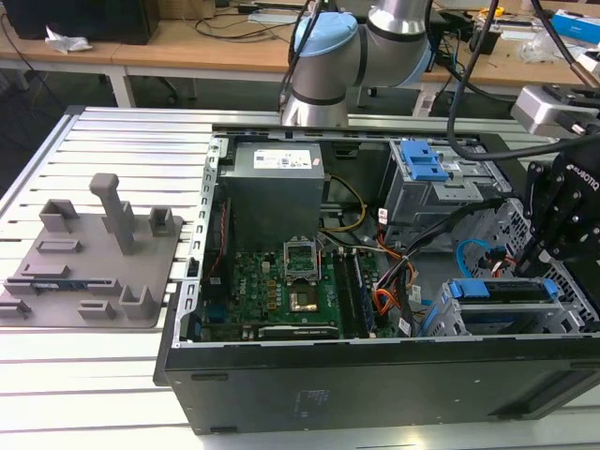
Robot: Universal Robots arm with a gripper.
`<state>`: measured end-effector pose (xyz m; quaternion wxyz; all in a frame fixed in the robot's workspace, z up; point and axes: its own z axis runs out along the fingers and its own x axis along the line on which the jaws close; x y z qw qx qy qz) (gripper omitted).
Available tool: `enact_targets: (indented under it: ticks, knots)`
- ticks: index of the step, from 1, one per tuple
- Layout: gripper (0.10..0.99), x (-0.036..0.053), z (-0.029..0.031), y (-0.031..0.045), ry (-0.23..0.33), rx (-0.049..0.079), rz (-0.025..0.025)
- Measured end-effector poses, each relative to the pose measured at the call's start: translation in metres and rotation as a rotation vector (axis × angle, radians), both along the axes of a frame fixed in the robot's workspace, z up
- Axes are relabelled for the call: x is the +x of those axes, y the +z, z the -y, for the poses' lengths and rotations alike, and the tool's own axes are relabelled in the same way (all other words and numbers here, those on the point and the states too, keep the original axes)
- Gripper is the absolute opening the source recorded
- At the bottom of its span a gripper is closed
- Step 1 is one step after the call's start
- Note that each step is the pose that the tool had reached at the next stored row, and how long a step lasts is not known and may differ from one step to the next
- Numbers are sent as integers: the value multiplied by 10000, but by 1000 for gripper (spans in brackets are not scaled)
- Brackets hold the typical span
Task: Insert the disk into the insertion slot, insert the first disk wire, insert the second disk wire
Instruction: 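Insert the first disk wire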
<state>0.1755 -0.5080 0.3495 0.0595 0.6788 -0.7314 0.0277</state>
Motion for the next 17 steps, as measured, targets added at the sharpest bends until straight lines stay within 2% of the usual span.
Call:
enact_targets:
  ticks: [3, 7, 8, 11, 14, 17]
  knots:
    - [165, 1, 32, 0, 2, 214, 9]
    - [165, -11, 43, 1, -1, 247, 14]
    - [165, -25, 58, 0, 0, 300, 42]
    - [165, -31, 76, 0, 2, 413, 73]
    - [165, -32, 83, 0, 1, 454, 73]
    - [165, -32, 144, 0, 0, 685, 75]
